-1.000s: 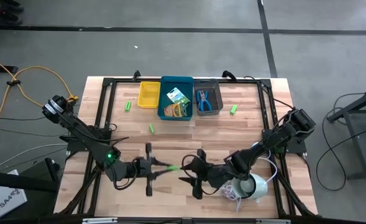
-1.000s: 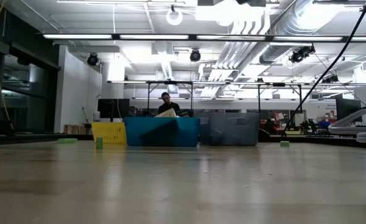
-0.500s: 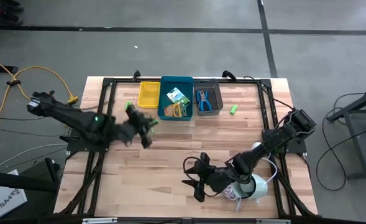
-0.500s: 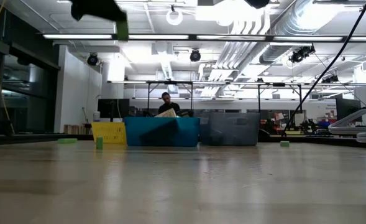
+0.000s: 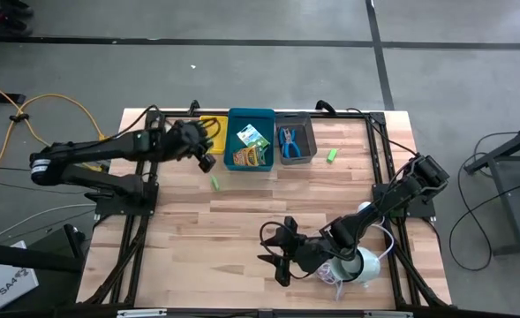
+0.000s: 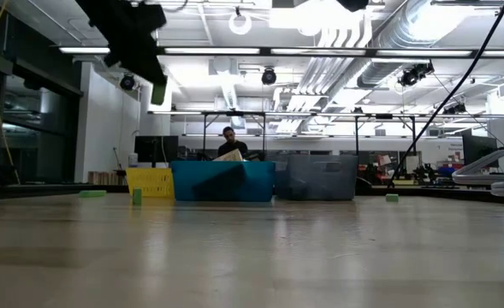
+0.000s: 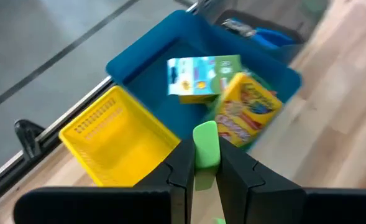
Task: Pick & Place School Supplies
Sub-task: Put the green eraser into the yellow bin
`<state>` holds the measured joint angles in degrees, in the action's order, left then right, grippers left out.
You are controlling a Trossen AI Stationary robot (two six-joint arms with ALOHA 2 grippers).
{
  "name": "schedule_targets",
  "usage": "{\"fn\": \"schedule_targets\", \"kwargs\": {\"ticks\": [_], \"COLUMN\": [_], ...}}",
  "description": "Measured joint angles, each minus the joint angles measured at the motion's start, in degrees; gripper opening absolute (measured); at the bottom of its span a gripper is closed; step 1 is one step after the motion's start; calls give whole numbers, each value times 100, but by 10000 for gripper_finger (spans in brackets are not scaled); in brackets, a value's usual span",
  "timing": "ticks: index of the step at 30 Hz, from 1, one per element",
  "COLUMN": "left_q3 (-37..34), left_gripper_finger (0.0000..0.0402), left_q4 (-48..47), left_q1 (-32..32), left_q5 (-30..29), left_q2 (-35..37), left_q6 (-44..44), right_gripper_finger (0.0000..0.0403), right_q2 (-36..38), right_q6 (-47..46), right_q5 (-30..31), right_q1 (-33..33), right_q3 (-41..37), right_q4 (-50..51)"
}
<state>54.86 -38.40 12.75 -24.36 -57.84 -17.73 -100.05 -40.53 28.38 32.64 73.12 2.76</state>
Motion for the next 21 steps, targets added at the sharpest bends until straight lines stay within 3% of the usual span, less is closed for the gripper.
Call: {"fn": "schedule_targets", "kwargs": {"ticks": [7,21], "left_q3": [-547,-1199], "left_gripper_finger": [43,43], "left_q4": [1095,2250], "left_q1": [1219,2672], "left_q5": [1140,2235], "left_q2": [-383,-1218], "left_q6": [463,772], "right_gripper_finger": [173,173], "right_q2": [0,-1], "right_q6": [0,181], "right_q5": [0,0], "right_q1": [-2,-53], "right_q3": [0,0], "right_q4": [0,0]}}
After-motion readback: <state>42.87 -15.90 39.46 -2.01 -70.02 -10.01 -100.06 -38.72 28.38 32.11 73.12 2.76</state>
